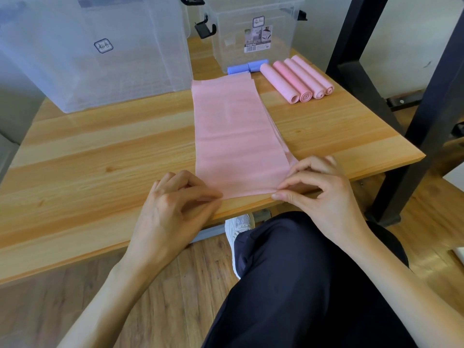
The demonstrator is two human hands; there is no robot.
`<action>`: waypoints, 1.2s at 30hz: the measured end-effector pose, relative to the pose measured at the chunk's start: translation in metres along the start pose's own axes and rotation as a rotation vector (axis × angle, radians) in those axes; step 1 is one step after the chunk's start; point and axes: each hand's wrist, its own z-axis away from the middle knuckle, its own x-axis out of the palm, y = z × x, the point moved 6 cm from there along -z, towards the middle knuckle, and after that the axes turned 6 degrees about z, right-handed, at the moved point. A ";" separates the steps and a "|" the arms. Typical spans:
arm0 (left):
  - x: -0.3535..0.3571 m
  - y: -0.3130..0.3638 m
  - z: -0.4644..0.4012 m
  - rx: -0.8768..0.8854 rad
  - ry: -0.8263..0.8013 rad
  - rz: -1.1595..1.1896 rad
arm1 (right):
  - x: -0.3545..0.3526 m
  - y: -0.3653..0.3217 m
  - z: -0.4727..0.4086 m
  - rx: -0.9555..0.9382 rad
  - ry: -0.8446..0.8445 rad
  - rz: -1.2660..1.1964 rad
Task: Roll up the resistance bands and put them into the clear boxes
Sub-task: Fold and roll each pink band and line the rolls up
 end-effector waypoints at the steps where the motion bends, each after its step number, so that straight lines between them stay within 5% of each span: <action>1: 0.000 -0.001 -0.001 -0.032 0.003 0.030 | 0.001 0.001 0.000 0.025 -0.011 -0.010; 16: -0.003 -0.003 -0.006 -0.198 -0.126 0.052 | -0.003 -0.003 -0.010 0.212 -0.280 0.086; 25: -0.006 -0.008 -0.013 -0.352 -0.154 0.046 | -0.006 -0.005 -0.014 0.275 -0.268 0.196; 29: -0.010 0.003 -0.012 -0.223 -0.080 0.007 | -0.005 -0.016 -0.009 0.050 -0.093 0.220; 36: 0.004 0.023 0.000 0.174 -0.077 -0.205 | 0.001 -0.015 0.004 -0.191 -0.057 0.181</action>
